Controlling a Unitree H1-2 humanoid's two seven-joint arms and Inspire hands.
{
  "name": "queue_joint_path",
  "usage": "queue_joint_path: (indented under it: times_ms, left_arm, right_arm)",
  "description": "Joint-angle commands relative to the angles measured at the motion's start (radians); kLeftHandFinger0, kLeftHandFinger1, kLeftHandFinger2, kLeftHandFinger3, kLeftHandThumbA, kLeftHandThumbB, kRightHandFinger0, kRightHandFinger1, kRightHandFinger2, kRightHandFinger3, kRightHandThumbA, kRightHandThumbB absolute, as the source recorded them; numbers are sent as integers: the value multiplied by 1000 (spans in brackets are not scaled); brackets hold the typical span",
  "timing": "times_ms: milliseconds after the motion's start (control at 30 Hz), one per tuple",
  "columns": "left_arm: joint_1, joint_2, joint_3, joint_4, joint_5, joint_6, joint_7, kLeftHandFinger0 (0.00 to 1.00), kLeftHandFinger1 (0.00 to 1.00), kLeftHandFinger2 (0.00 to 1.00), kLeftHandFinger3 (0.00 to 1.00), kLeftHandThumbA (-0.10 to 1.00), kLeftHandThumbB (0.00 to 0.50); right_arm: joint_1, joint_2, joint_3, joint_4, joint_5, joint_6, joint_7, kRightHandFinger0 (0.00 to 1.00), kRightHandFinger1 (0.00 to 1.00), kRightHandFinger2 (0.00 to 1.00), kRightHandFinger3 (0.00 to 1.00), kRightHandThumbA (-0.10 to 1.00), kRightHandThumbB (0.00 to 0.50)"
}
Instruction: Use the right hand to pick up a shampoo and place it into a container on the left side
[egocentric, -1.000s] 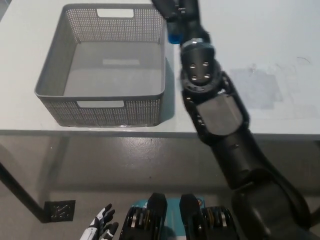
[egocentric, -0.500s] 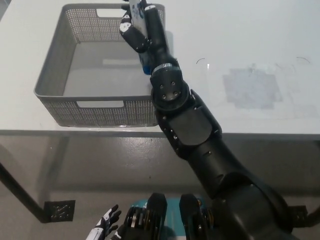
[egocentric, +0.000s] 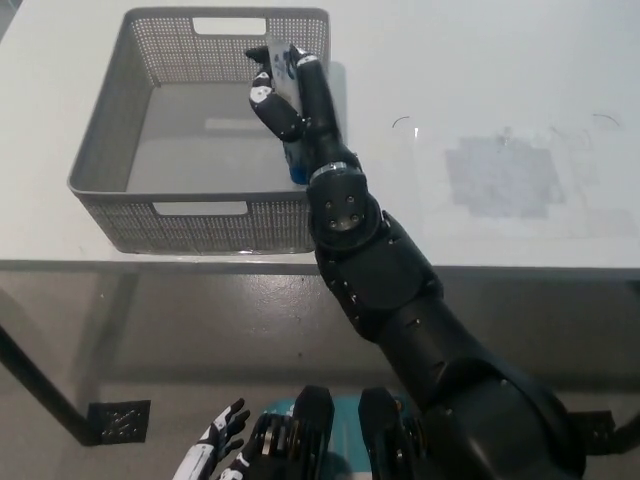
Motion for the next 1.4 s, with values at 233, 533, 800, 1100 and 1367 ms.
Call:
queue_joint_path:
  times_ms: [233,533,800,1100,1367]
  left_arm:
    - [-4,20,-21,-9,-4,-13,-33,958,1000,1000,1000,758,159]
    - [-4,22,-29,1,-3,-20,-37,937,1000,1000,1000,725,148]
    - [-17,24,-42,1,12,-17,-35,921,974,1000,1000,716,136]
    - [-4,26,-32,-20,9,9,-25,916,1000,1000,1000,730,161]
    - [-2,28,-16,-15,4,-6,-10,1000,1000,1000,1000,944,204]
  right_arm:
    - [-37,-37,-4,-52,34,-76,83,781,888,1000,1000,496,335]
    - [-12,-62,14,-145,8,-53,74,1000,1000,1000,1000,750,314]
    - [10,-131,-5,-360,33,4,132,1000,1000,1000,1000,907,347]
    - [239,-255,-55,-956,115,170,228,1000,1000,1000,1000,856,272]
    - [596,-338,-111,-1310,214,159,256,1000,1000,1000,1000,891,314]
